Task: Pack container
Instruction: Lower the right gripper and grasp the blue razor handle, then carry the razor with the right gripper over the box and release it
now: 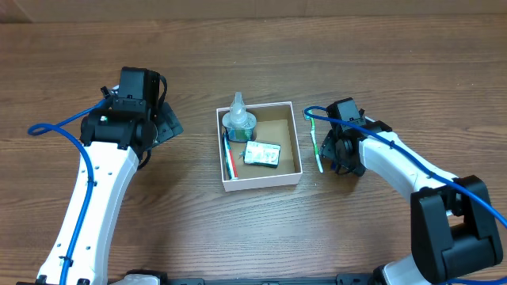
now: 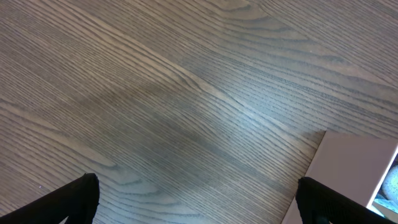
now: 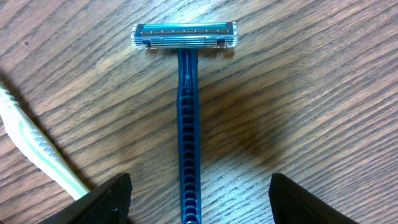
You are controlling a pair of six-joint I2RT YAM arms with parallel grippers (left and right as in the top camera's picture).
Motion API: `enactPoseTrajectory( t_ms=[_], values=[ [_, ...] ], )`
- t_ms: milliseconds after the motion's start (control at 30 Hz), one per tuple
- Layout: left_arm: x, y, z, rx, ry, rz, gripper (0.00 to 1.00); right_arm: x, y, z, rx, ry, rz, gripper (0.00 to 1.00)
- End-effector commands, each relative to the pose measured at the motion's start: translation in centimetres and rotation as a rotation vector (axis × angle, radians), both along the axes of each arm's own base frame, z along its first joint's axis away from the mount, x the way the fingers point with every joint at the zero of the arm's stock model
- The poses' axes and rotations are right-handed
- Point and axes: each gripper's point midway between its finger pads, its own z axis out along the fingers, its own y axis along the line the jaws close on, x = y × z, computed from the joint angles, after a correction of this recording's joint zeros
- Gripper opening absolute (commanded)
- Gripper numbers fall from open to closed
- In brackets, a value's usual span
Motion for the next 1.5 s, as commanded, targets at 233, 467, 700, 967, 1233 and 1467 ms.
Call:
enactPoseTrajectory(
  t_ms=[233,467,700,967,1233,1467],
  values=[
    [0.3,0.0,0.5,0.012,-0.011,-0.017,1.0,-0.2,-0.4,-2.6,-0.022,0.059,-0.015,0.7],
    [0.3,0.0,0.5,0.012,-0.011,-0.017,1.0,0.0,-0.9,-1.3,-0.065,0.083,-0.005,0.3],
    [0.3,0.0,0.5,0.012,-0.011,-0.017,1.0,-0.1,-1.1,-1.1,-0.081,0.094,0.022,0.18],
    [0.3,0.0,0.5,0.012,-0.011,-0.017,1.0,0.5,-1.1,0.7,-0.101,0.103,0.065,0.07],
    [0.3,0.0,0.5,0.012,-0.011,-0.016,1.0,1.8,0.2,9.1,-0.077,-0.023,0.12,0.07],
    [0.3,0.0,0.5,0.012,-0.011,-0.017,1.0,-0.2,5.9,15.7,-0.021,-0.174,0.34,0.07]
  ],
)
